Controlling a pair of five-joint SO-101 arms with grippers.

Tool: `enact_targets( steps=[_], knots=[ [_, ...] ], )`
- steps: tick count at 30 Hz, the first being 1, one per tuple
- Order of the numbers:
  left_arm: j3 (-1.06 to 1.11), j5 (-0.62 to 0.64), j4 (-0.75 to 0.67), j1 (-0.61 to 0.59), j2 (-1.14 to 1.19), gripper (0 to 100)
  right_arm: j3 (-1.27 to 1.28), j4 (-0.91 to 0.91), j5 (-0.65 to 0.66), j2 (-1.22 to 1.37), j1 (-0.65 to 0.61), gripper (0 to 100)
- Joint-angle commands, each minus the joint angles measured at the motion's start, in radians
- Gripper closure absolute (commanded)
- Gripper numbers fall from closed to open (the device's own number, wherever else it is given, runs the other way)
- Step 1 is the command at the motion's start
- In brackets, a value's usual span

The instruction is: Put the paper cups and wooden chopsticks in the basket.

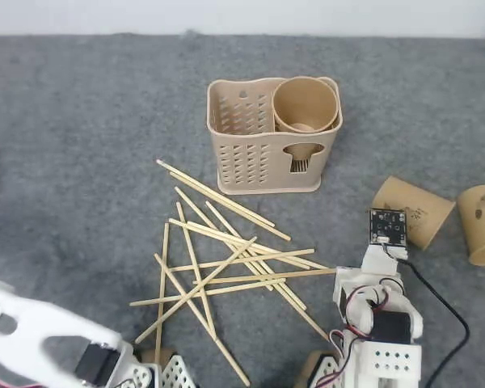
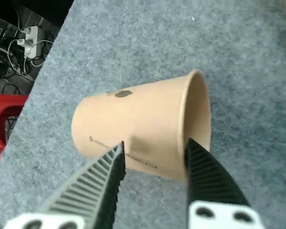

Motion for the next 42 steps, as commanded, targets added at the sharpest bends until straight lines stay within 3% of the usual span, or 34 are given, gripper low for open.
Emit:
enact_targets(
  steps=[1, 5, 14, 20, 31, 35, 42],
  knots=[
    [-0.033, -0.020, -0.021, -0.005, -0.012, 92, 0.006, 0.004, -0.006, -0.005, 0.041, 99.1],
    [-0.030, -0.078, -0.014, -0.005, -0.011, 99, 0.006, 0.004, -0.006, -0.005, 0.047, 99.1],
    [-0.033, -0.074, -0.011, -0.020, -0.015, 99, 0.006, 0.004, -0.006, -0.005, 0.047, 99.1],
    [-0.028, -0.068, 0.137, 0.008, -0.054, 99, 0.006, 0.004, -0.006, -0.005, 0.047, 99.1],
    [-0.007, 0.206, 0.135, 0.055, -0.261, 99, 0.006, 0.004, -0.006, -0.005, 0.047, 99.1],
    [0.125, 0.275, 0.135, 0.089, -0.367, 99, 0.006, 0.004, -0.006, -0.005, 0.047, 99.1],
    [0.558, 0.341, 0.135, 0.175, -0.626, 99, 0.006, 0.004, -0.006, -0.005, 0.047, 99.1]
  ],
)
